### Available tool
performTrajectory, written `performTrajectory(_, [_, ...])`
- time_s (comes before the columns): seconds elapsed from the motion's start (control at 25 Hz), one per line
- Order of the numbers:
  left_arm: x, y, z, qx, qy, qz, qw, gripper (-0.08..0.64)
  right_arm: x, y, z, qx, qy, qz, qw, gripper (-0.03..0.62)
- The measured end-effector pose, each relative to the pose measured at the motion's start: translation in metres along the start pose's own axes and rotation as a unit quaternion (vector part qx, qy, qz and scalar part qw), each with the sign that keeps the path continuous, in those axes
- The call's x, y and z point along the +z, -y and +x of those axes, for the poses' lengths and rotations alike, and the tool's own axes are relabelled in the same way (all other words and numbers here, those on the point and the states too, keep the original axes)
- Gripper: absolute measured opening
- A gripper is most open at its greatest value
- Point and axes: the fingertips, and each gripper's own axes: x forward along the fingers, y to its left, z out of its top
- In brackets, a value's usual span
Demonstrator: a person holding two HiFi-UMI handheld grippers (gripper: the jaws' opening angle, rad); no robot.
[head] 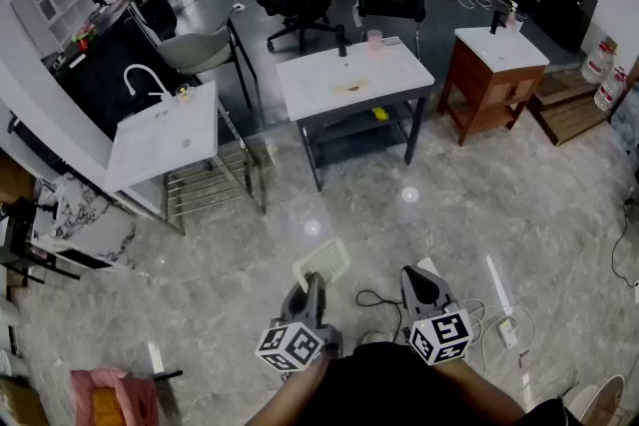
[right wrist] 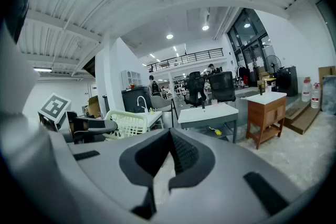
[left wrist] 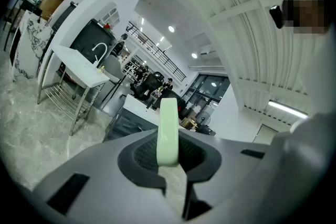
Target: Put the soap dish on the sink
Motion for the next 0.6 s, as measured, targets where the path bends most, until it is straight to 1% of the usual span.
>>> performTrajectory(0.16, [-0.001,0.002,0.003,0.006,-0.001,0.025,0.9997,0.051,-0.002,0.004,0.002,-0.003,0.002,0.002,1.0,-0.006])
performTrajectory(0.24, [-0.001,0.004,0.004,0.008,-0.001,0.036,0.9993,0.051,0.001,0.007,0.0,-0.011,0.009,0.002,1.0,-0.006])
performTrajectory(0.36, [-0.004,0.006,0.005,0.012,-0.002,0.053,0.9985,0.051,0.012,0.008,-0.004,-0.021,0.023,-0.038,0.999,-0.005])
performTrajectory(0.52, [-0.016,0.011,0.008,0.013,-0.006,0.063,0.9979,0.051,0.019,0.004,-0.009,-0.019,0.037,-0.103,0.994,-0.003])
performTrajectory(0.6, [-0.021,0.013,0.01,0.014,-0.009,0.068,0.9976,0.051,0.018,0.001,-0.01,-0.013,0.038,-0.105,0.994,-0.003])
